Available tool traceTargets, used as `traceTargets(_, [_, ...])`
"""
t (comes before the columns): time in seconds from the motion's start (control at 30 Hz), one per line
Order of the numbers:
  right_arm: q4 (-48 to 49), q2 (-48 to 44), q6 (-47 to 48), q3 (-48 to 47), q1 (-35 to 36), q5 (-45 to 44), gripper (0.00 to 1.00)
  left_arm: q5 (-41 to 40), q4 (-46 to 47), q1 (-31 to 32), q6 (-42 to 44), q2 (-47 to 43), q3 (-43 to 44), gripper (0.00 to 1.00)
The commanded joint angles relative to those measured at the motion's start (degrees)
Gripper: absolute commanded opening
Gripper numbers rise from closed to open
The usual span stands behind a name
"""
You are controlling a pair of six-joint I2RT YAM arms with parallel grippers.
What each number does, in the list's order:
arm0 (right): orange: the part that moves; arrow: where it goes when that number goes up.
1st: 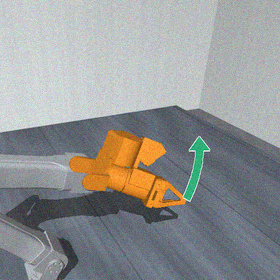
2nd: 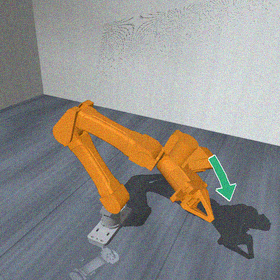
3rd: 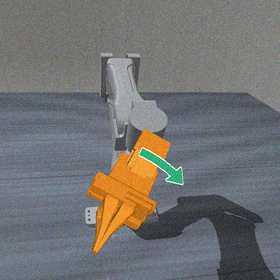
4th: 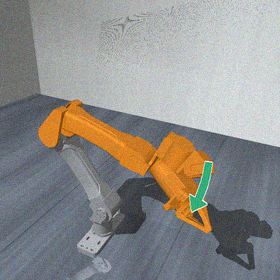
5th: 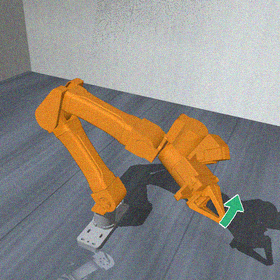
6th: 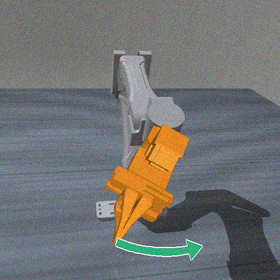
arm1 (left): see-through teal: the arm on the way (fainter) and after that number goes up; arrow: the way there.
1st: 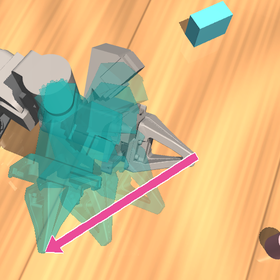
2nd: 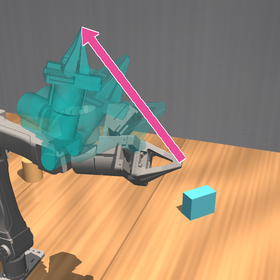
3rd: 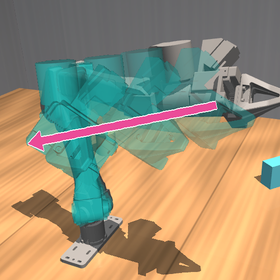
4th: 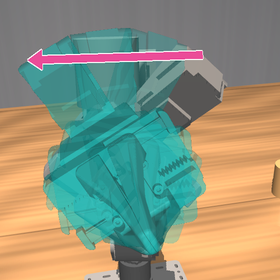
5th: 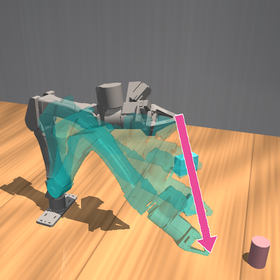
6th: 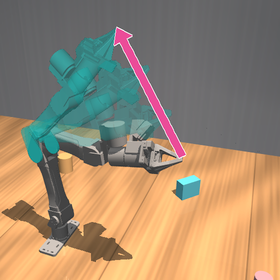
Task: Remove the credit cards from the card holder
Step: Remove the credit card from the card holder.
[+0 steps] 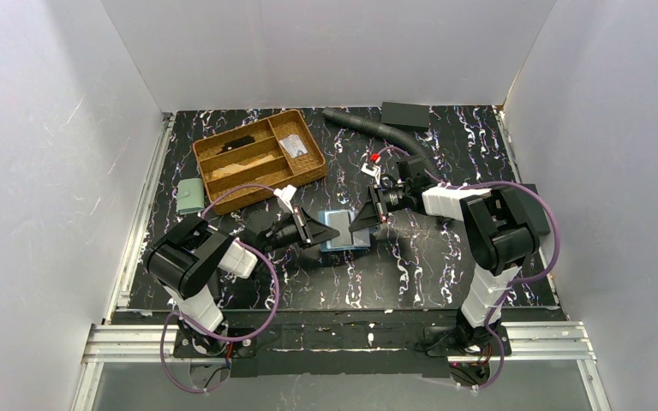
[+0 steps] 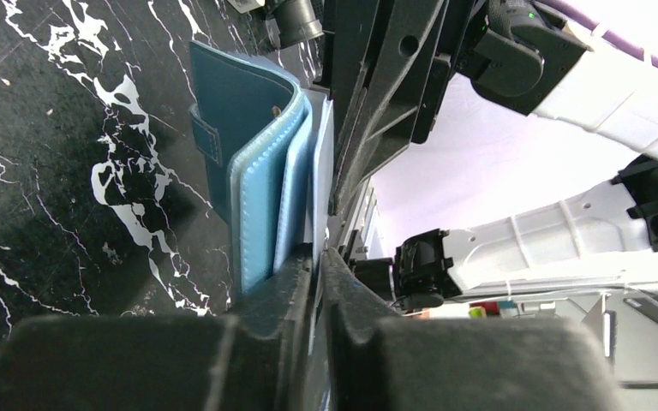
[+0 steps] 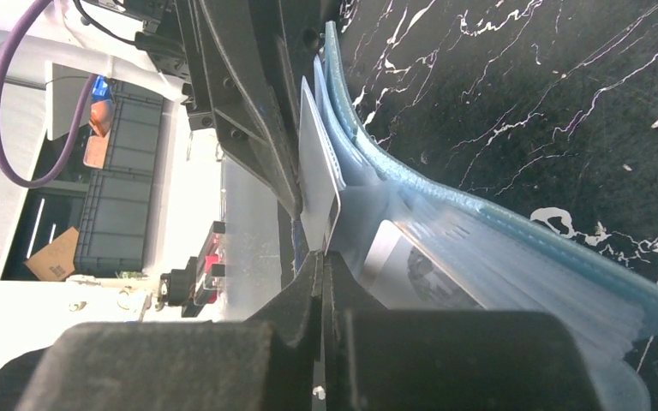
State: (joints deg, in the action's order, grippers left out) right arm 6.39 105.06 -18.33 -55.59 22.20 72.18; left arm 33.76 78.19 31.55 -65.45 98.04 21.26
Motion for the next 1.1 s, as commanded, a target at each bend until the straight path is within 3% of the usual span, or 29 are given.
traceTargets(0.0, [2.13, -1.53, -0.14, 0.04, -0.05, 1.98, 0.01, -2.13, 3.19, -0.91, -0.46, -0.74, -1.30, 0.15])
traceTargets(0.1, [2.05, -1.23, -0.09, 0.12, -0.11, 1.47, 0.01, -2.56, 3.11, -1.41, -0.49, -1.88, -2.10, 0.25])
traceTargets(0.23, [1.88, -0.78, 0.04, 0.14, -0.05, 1.30, 0.01, -2.15, 3.11, -1.80, -0.59, -2.74, -2.45, 0.28])
traceTargets(0.3, [1.87, -0.82, 0.13, 0.17, -0.09, 1.21, 0.01, -1.85, 3.11, -1.81, -0.65, -2.40, -2.40, 0.26])
traceTargets(0.6, [1.40, -0.49, 0.38, 0.21, -0.14, 0.67, 0.01, -0.76, 3.28, -2.15, -0.81, -1.90, -2.13, 0.00])
traceTargets(1.07, [-2.38, 1.66, 3.68, -0.45, -1.28, -0.93, 0.01, 0.25, 3.81, -4.90, -0.47, -2.13, -4.73, 0.00])
